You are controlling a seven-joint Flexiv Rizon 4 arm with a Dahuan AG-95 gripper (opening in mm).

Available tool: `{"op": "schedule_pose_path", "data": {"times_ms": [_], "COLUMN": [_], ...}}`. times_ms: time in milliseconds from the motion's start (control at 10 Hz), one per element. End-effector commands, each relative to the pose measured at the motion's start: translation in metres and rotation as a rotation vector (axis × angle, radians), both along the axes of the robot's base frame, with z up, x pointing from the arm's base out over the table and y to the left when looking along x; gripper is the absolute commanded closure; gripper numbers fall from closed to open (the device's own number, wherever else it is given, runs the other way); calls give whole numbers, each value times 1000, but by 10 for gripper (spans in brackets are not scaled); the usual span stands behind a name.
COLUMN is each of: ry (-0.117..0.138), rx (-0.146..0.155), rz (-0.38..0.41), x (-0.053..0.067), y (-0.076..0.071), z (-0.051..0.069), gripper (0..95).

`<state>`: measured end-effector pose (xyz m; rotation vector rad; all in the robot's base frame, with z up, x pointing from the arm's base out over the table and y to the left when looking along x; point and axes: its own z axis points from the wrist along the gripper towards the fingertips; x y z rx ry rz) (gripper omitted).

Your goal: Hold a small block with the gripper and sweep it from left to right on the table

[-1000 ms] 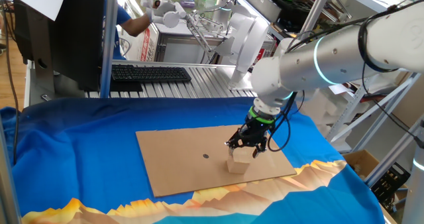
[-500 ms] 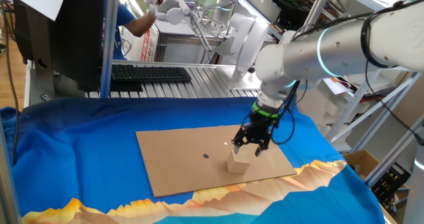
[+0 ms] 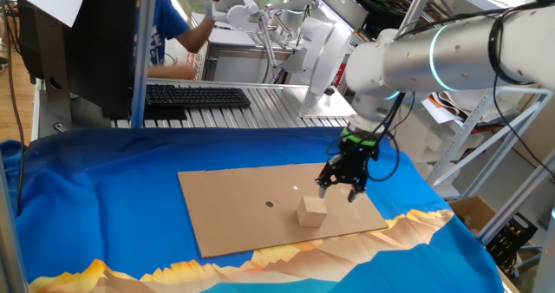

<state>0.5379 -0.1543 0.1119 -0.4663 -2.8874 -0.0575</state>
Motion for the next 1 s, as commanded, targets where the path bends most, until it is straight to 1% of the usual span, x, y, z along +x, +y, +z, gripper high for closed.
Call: {"op": "schedule_pose_path", "data": {"times_ms": [100,300,400,500,800,1000], "ry": [15,17,24,28,37,36], "rx": [-5,-2,3,24,26,25], "rz": [-18,-18,-15,-20,-25,-22], "x": [-13,-25,-28,-31,-32,-32], "y": [-14,-31,-36,-41,-43,-43], "z": [12,20,22,23,24,24], "gripper": [190,190,190,190,190,190]}}
